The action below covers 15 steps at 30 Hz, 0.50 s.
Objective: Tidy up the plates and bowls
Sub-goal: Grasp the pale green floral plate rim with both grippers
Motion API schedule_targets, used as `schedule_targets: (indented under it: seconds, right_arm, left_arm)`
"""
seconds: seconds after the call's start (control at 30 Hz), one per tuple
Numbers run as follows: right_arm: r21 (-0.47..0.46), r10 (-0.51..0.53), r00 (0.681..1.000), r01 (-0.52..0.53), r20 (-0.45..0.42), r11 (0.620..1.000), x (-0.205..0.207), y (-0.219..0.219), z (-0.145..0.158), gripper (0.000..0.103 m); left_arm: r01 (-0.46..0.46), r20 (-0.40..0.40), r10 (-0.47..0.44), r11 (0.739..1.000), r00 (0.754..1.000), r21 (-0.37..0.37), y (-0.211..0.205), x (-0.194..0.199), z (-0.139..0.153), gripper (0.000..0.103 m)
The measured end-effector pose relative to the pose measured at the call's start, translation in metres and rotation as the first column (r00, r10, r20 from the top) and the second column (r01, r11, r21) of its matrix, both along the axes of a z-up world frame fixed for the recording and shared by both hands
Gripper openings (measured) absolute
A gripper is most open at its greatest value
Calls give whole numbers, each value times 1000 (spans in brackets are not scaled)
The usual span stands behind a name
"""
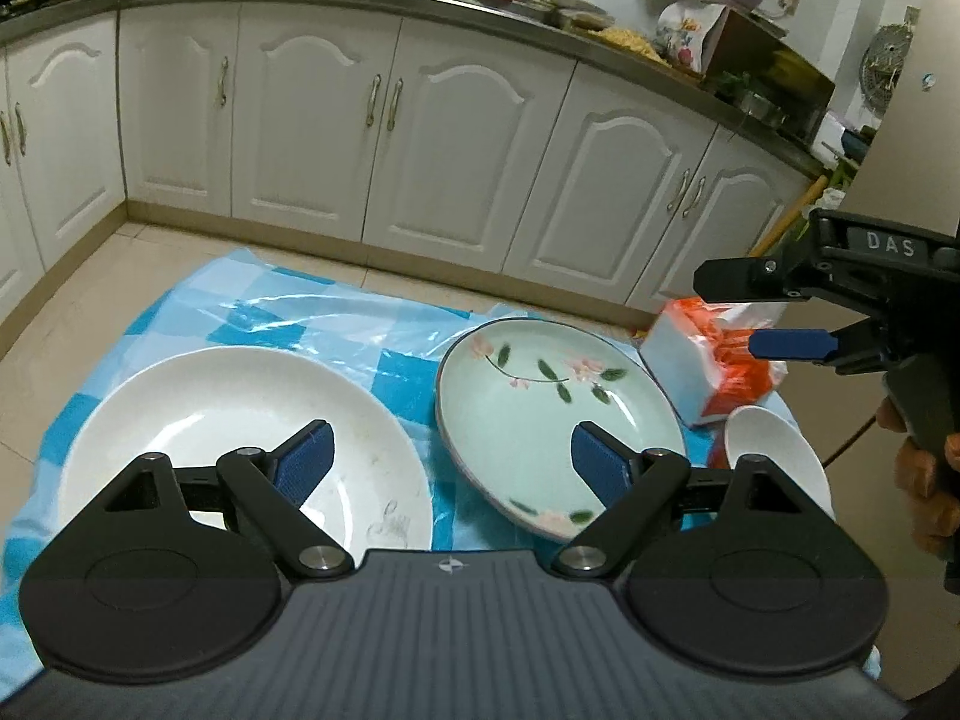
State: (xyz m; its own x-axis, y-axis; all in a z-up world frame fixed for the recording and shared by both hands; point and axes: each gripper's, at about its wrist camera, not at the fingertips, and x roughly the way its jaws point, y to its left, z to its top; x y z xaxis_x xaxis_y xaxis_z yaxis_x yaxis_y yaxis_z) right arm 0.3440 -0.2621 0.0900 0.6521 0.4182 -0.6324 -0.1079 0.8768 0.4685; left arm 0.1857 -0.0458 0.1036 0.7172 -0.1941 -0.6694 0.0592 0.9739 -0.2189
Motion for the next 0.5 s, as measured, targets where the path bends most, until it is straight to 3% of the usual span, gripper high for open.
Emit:
schedule_targets:
  seconds: [0.13,0.2,0.27,0.5]
  right_arm:
    - [-4,22,999,-23,-40,1000,15,1,-10,95]
    - [9,25,997,-24,-67,1000,22,0,-17,95]
    - [13,15,995,-14,-95,1000,26,-2,-24,95]
    - [21,6,987,-3,-162,1000,36,-13,-41,94]
  left_arm:
    - [15,-13,-15,1000,1000,-1,-6,22,-13,94]
    - [19,-23,-18,1000,1000,6,-9,33,-20,80]
    - [16,-39,-15,1000,999,10,-11,44,-26,74]
    - [24,-82,-23,1000,996,12,-13,67,-42,58]
